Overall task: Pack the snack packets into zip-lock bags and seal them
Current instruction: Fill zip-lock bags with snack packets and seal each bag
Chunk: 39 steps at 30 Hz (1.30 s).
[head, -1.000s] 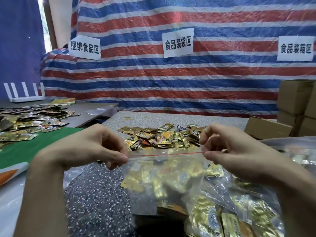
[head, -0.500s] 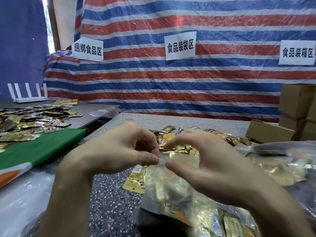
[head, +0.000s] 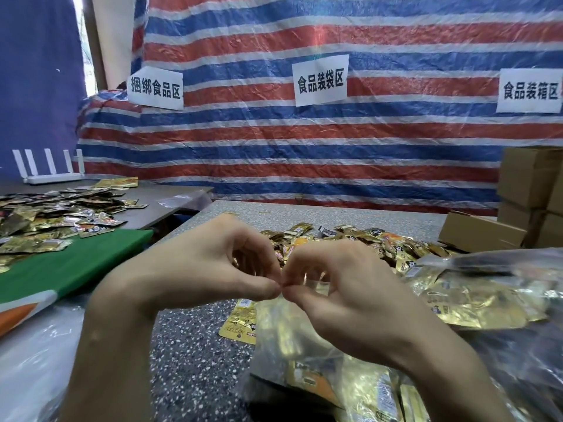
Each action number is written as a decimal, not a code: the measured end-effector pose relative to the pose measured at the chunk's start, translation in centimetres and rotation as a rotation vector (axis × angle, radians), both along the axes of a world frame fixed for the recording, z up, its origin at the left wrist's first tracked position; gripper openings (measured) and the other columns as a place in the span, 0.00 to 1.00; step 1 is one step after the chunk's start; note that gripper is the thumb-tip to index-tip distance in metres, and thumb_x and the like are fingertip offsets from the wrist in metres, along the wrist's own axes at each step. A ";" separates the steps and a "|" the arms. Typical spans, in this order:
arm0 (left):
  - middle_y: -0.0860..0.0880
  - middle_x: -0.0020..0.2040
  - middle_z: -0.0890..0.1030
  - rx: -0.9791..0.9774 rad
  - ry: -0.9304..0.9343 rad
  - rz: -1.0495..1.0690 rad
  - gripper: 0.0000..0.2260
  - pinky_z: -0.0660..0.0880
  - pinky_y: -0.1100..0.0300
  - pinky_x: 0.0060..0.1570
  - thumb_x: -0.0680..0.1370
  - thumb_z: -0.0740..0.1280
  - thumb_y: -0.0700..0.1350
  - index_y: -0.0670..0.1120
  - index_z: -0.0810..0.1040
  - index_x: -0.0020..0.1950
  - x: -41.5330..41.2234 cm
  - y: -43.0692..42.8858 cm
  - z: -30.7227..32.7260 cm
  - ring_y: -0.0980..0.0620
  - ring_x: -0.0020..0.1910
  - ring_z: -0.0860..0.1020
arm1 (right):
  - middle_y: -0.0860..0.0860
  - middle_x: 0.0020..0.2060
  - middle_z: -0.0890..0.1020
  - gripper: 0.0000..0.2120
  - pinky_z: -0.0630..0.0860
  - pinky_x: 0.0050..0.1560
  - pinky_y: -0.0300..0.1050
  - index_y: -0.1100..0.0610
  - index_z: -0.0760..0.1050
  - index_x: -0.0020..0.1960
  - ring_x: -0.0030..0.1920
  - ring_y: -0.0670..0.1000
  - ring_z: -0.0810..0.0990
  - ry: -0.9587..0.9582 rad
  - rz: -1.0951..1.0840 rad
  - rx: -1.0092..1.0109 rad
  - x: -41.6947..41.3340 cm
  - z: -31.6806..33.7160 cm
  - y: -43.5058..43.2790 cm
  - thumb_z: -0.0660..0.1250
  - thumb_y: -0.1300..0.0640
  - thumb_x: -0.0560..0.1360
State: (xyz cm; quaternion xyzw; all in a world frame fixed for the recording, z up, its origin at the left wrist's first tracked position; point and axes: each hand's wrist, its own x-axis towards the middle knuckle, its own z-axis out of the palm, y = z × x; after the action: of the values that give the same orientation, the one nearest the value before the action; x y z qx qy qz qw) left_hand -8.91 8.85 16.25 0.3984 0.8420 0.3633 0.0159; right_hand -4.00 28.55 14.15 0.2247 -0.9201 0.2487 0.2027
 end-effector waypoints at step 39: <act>0.50 0.37 0.83 0.023 -0.023 -0.056 0.03 0.71 0.64 0.39 0.73 0.76 0.45 0.48 0.85 0.42 -1.4 0.8 -0.8 0.58 0.36 0.77 | 0.41 0.39 0.79 0.05 0.75 0.46 0.49 0.45 0.74 0.44 0.43 0.44 0.76 -0.090 -0.070 0.041 -0.2 -0.2 0.8 0.66 0.44 0.75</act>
State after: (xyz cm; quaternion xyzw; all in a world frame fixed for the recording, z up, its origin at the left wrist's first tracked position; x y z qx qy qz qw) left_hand -10.36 9.67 15.41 0.4177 0.8260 0.3772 0.0313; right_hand -4.24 29.33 13.98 0.1850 -0.9405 0.2322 0.1651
